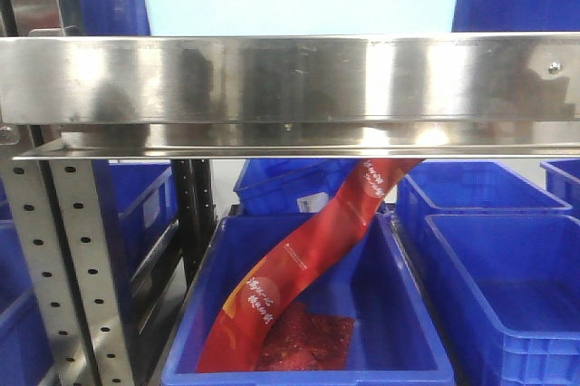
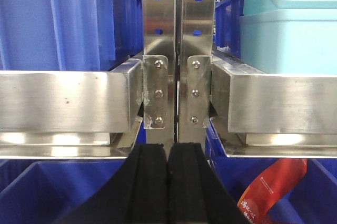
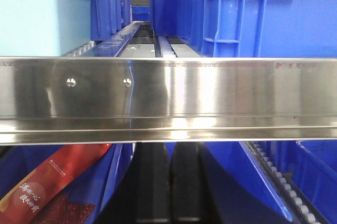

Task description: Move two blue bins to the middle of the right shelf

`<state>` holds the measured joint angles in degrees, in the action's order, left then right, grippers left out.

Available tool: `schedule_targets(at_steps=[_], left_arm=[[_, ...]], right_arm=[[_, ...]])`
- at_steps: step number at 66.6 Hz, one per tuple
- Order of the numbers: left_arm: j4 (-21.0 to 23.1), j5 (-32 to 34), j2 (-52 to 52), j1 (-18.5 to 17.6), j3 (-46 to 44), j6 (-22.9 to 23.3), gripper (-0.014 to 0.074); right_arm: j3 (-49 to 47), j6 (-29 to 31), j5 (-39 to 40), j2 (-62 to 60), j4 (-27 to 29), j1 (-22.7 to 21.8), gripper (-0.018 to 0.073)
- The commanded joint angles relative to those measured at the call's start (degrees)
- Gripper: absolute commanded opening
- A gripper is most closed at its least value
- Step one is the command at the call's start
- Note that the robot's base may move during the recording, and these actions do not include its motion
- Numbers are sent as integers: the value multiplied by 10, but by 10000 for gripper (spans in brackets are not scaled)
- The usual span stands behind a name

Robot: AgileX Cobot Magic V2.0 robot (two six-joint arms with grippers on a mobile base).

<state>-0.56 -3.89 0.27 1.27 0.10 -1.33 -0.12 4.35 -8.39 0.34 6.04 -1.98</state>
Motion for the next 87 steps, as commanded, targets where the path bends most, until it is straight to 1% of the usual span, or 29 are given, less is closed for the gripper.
schedule_targets(at_steps=[1, 87], left_arm=[[2, 12, -3, 3, -1, 0, -111], [2, 16, -3, 3, -1, 0, -111]], right_arm=[[1, 3, 4, -3, -4, -3, -158], [1, 3, 3, -3, -4, -3, -158]])
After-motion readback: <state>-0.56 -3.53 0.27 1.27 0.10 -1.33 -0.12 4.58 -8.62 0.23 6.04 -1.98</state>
